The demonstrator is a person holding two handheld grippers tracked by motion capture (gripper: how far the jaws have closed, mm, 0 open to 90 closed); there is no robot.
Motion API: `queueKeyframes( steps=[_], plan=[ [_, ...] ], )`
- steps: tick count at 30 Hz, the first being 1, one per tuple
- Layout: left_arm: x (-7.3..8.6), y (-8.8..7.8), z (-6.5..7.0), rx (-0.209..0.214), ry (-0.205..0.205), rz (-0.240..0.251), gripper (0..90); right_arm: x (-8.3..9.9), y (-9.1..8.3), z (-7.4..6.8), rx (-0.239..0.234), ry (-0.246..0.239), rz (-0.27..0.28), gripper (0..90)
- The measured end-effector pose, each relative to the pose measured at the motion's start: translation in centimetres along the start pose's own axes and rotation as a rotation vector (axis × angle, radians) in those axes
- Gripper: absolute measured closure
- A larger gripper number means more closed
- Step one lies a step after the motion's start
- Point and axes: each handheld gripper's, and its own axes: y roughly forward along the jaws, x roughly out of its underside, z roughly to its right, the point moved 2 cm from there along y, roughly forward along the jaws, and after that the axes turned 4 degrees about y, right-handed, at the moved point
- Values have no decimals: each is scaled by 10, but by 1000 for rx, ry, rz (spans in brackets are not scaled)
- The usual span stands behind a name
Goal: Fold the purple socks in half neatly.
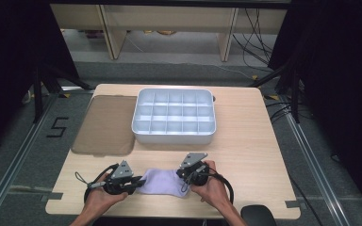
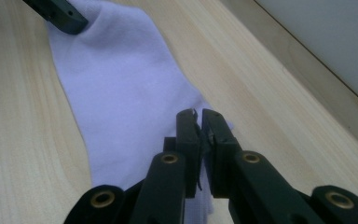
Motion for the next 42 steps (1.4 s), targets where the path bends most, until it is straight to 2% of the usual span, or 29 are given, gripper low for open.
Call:
queueKeyframes(
  steps=[1,2,4,5,7,10,11,12,13,14,15,16,17,18,21,25,26,27,28,29,30,32,33,34,37,38,39,41,42],
  plan=[
    [0,-1,1,6,-4,2,800,0,1,1,5,-6,4,862],
    [0,-3,-1,-4,3,-2,800,0,2,0,4,9,1,863],
    [0,-5,1,1,-24,5,800,-1,2,1,0,-14,-4,862],
    [1,-6,0,-7,-10,-4,800,-1,2,0,-4,-4,-6,862],
    [0,-8,0,-4,-12,7,800,-2,4,0,2,3,2,862],
    [1,-11,-1,1,-20,13,800,-4,8,-1,-9,-26,12,862],
    [1,-13,-2,-7,-4,8,799,-5,8,-2,-12,-18,9,862],
    [0,-13,-1,-4,-17,19,799,-6,9,-3,-12,-12,4,863],
    [0,-14,-2,-9,-4,11,799,-7,12,-4,-19,-32,10,862],
    [0,-14,-1,-2,-11,10,799,-9,14,-6,-13,-25,11,863],
    [-1,-14,0,-6,-20,10,799,-10,17,-7,-25,-44,9,863],
    [-2,-14,1,-1,-15,18,798,-12,19,-8,-17,-32,-6,863],
    [-2,-15,0,-3,2,11,798,-13,23,-8,-27,-60,1,864],
    [-2,-15,0,-5,0,11,797,-15,25,-10,-31,-48,-8,864],
    [-4,-15,1,6,-22,29,795,-16,34,-11,-30,-85,-27,864],
    [-8,-16,1,9,-21,39,795,-17,40,-12,-25,-83,-56,867],
    [-9,-17,0,0,-15,40,795,-18,40,-14,-37,-63,-60,867],
    [-9,-17,0,0,-15,40,795,-18,40,-14,-37,-63,-60,867],
    [-11,-17,3,10,-32,55,796,-19,42,-14,-40,-62,-57,868],
    [-11,-17,3,10,-32,55,796,-19,42,-14,-40,-62,-57,868],
    [-12,-18,2,9,-17,59,796,-20,42,-13,-42,-73,-58,868],
    [-13,-20,1,3,-25,71,796,-22,45,-15,-43,-77,-52,868],
    [-12,-20,0,-1,-30,67,796,-23,45,-17,-55,-60,-62,868],
    [-13,-21,1,3,-43,86,796,-24,46,-19,-58,-64,-63,868],
    [-14,-23,-1,13,-38,83,796,-27,48,-21,-64,-73,-62,867],
    [-14,-23,0,14,-55,88,796,-29,51,-24,-72,-79,-61,867],
    [-14,-24,-1,13,-38,80,796,-31,53,-24,-79,-90,-58,867],
    [-14,-23,1,18,-44,93,796,-33,54,-25,-82,-86,-63,867],
    [-14,-24,0,24,-32,84,795,-34,56,-26,-86,-91,-61,867]
  ],
)
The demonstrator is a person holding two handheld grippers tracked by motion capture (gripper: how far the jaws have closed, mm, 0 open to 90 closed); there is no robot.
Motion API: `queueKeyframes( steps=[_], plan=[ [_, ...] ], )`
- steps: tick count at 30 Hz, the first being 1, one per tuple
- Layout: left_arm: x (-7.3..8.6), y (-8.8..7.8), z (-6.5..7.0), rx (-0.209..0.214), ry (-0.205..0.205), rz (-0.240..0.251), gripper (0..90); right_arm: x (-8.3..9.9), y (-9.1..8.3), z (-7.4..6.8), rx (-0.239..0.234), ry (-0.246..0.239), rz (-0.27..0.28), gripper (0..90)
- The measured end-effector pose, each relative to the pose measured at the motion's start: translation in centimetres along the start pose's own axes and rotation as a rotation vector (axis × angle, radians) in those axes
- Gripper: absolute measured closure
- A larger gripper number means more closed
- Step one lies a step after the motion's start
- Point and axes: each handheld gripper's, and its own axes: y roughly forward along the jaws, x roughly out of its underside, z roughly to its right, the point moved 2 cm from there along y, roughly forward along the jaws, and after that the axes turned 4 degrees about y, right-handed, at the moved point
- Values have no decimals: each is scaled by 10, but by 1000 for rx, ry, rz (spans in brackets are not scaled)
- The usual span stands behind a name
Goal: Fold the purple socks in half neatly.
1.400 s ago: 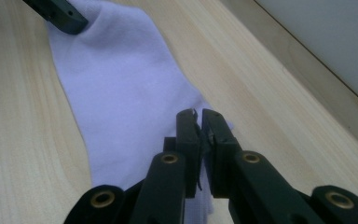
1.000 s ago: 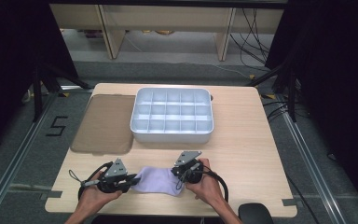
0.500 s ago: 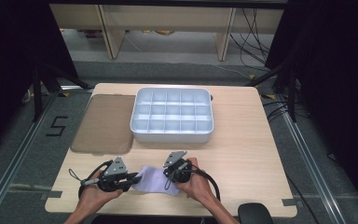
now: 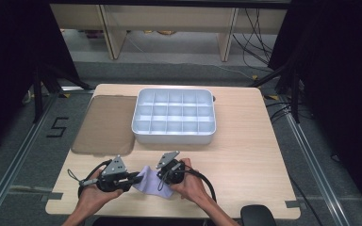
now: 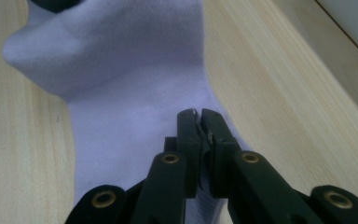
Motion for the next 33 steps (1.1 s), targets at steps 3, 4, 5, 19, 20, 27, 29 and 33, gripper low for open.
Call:
queueKeyframes(
  steps=[3,4,5,19,20,27,29,33],
  plan=[
    [-1,2,3,5,-22,17,795,-1,1,-1,-2,7,2,867],
    [-2,4,3,12,-16,18,796,-2,2,-1,-10,10,4,863],
    [-3,3,4,9,-7,4,796,-2,1,-1,-9,17,3,854],
    [-3,6,4,34,-39,5,786,3,-9,17,11,28,7,864],
    [-5,7,5,37,-29,1,784,3,-10,17,7,37,1,864],
    [-11,16,7,21,-54,-2,777,4,-10,18,0,45,8,864],
    [-12,17,6,24,-46,-12,779,4,-10,18,1,46,5,864],
    [-15,25,7,31,-46,-33,783,5,-9,18,-5,59,18,864]
  ],
)
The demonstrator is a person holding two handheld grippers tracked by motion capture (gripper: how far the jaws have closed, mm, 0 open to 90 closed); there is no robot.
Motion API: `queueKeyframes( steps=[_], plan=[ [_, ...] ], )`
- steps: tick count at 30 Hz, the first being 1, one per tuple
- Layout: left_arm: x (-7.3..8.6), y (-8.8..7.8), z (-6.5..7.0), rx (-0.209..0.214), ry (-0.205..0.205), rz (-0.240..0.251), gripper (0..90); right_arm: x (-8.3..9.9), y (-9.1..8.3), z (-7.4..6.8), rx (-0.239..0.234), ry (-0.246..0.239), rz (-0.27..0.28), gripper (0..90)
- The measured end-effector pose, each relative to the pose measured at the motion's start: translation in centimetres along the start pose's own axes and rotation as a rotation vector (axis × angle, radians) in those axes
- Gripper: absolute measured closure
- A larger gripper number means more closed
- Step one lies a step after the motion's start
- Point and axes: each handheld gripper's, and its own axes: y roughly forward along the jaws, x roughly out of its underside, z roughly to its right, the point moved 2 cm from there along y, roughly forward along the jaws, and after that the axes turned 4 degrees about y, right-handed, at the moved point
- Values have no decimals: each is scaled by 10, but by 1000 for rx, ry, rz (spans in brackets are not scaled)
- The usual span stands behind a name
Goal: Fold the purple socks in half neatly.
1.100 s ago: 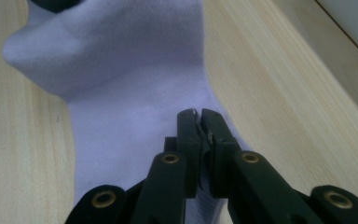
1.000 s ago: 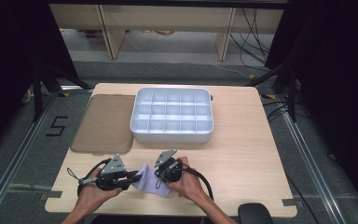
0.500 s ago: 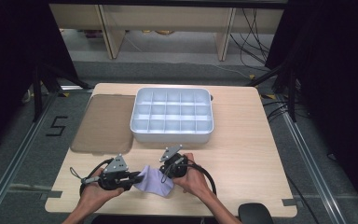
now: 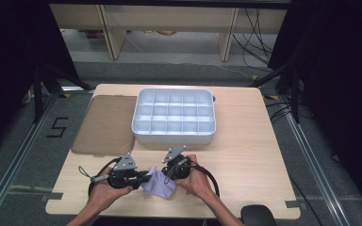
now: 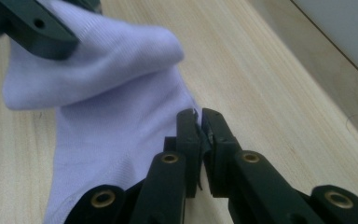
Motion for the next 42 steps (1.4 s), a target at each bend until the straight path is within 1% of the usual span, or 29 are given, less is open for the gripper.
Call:
queueKeyframes(
  steps=[3,6,7,8,9,10,11,12,13,15,16,17,18,20,21,23,24,25,26,27,29,32,35,36,37,38,39,40,42],
  plan=[
    [-1,7,3,2,8,-9,784,0,-1,1,-1,-11,-2,845],
    [0,10,4,2,23,-27,784,1,-4,2,-9,12,12,829],
    [0,12,4,9,41,-35,783,1,-8,6,-21,31,45,832],
    [0,12,4,9,41,-35,782,2,-12,8,-21,33,48,835],
    [1,14,5,7,19,-29,781,3,-17,9,-18,36,44,835],
    [1,14,4,8,28,-42,779,5,-20,10,-18,38,35,833],
    [1,14,4,5,20,-40,777,7,-20,9,-24,39,39,833],
    [1,15,4,10,16,-38,775,9,-22,8,-21,34,14,833],
    [0,16,4,13,19,-43,773,11,-22,6,-16,46,-6,834],
    [-1,18,6,14,8,-28,773,14,-18,5,-34,11,-13,834],
    [-1,17,6,16,20,-45,769,15,-16,4,-22,19,-31,834],
    [-2,19,5,21,30,-43,764,15,-14,3,-14,17,-44,833],
    [-2,21,8,16,-5,-21,759,16,-13,5,-12,-13,-58,828],
    [-2,22,7,18,4,-36,754,16,-11,5,-7,-23,-56,824],
    [-4,24,8,24,20,-41,753,16,-13,6,-6,-14,-60,824],
    [-5,27,10,29,28,-39,754,15,-15,6,-4,-16,-48,823],
    [-5,28,12,20,22,-38,754,15,-17,6,2,-5,-36,822],
    [-5,27,11,28,50,-60,753,14,-18,7,5,-6,-30,821],
    [-5,29,13,23,25,-37,752,14,-20,6,7,9,-27,819],
    [-5,29,12,20,34,-44,747,13,-21,7,8,-1,-29,815],
    [-6,30,13,43,16,-27,728,13,-23,8,14,0,-29,801],
    [-8,32,14,45,22,-28,725,15,-25,10,17,9,-22,795],
    [-10,35,16,61,25,-29,676,17,-30,14,23,19,-8,787],
    [-12,35,19,73,28,-16,655,17,-32,16,31,18,-15,780],
    [-12,35,19,76,37,-15,626,18,-32,17,37,11,1,779],
    [-13,34,20,83,23,-9,595,19,-34,17,37,26,-2,778],
    [-14,32,21,88,13,1,586,19,-36,17,38,25,-11,778],
    [-15,30,20,98,21,17,577,19,-36,19,43,2,3,778],
    [-18,25,21,104,25,37,605,18,-39,19,45,25,6,770]
  ],
)
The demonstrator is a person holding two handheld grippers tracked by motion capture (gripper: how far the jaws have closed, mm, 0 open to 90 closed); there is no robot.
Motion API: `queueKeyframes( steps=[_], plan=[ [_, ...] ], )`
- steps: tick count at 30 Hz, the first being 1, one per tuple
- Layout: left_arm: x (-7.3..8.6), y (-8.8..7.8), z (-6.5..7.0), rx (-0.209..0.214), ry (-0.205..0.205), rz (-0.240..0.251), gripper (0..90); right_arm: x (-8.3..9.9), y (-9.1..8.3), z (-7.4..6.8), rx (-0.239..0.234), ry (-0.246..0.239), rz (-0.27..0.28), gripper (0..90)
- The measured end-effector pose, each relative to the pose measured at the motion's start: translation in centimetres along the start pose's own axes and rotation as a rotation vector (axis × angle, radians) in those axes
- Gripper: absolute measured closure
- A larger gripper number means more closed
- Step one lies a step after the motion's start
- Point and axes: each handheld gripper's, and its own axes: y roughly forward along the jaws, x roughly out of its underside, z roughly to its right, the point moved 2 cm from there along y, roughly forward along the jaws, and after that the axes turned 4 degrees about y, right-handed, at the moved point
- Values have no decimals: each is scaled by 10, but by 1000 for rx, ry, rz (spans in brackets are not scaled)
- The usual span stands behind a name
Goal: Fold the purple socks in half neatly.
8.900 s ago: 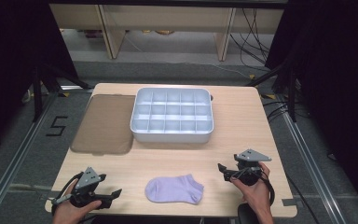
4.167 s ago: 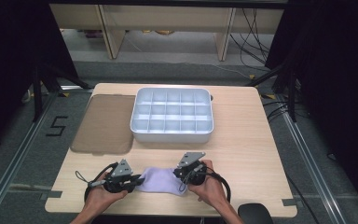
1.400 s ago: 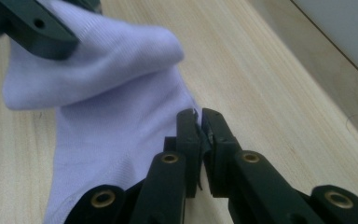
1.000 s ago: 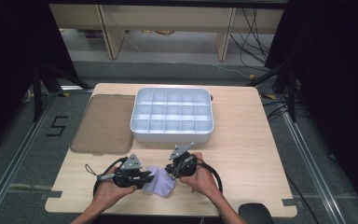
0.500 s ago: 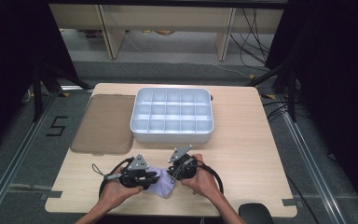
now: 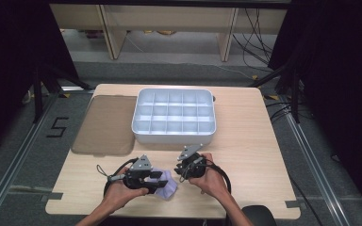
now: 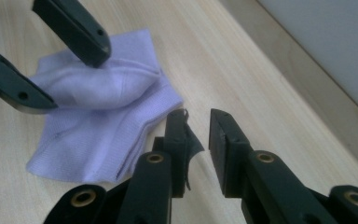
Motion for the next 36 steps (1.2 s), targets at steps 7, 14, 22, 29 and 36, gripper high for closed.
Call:
queueKeyframes(
  steps=[7,14,22,29,36],
  plan=[
    [-6,-20,-3,-7,2,43,596,-2,-3,0,3,1,18,748],
    [15,-31,-24,-71,4,3,672,-10,-11,-11,-21,-6,59,746],
    [33,-15,-27,-41,104,-112,840,-17,-15,-25,-37,-16,65,809],
    [40,-9,-8,-15,101,-134,892,-18,-14,-29,-62,-34,80,900],
    [39,-2,7,-1,87,-137,874,-22,-5,-45,-130,-39,70,900]
  ],
)
